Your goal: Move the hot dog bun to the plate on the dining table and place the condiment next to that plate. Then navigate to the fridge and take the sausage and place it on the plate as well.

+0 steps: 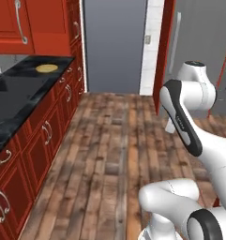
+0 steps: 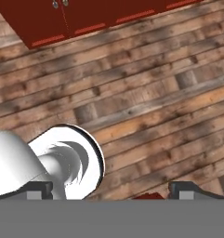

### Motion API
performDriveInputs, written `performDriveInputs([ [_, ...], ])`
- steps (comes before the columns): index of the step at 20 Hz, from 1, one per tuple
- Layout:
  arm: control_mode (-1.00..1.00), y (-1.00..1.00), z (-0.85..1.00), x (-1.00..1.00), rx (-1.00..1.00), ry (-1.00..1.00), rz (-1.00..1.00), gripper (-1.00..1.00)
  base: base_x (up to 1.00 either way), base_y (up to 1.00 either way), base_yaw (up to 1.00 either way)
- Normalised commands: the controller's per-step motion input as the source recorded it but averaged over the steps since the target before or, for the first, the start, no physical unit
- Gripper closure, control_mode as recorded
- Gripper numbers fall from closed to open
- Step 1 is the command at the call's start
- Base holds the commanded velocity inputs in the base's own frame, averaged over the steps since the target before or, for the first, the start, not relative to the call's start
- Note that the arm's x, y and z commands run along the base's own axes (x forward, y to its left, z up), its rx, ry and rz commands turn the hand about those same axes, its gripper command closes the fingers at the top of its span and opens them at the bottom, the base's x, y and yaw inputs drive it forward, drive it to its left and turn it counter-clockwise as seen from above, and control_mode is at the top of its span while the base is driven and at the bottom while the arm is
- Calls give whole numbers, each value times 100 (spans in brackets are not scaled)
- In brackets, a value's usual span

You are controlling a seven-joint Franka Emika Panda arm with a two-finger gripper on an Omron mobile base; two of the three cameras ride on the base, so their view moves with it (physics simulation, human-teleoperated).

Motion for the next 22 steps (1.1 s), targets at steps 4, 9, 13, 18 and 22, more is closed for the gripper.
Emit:
performDriveInputs([
  [4, 100, 0, 0, 0, 0, 0, 0, -100, 100, 0, 1],
  [9, 100, 0, 0, 0, 0, 0, 0, -100, 93, 4, 18],
  [13, 100, 0, 0, 0, 0, 0, 0, -100, 92, 5, 41],
  [18, 100, 0, 0, 0, 0, 0, 0, -100, 95, 1, 43],
  [22, 100, 0, 0, 0, 0, 0, 0, -100, 94, 0, 54],
])
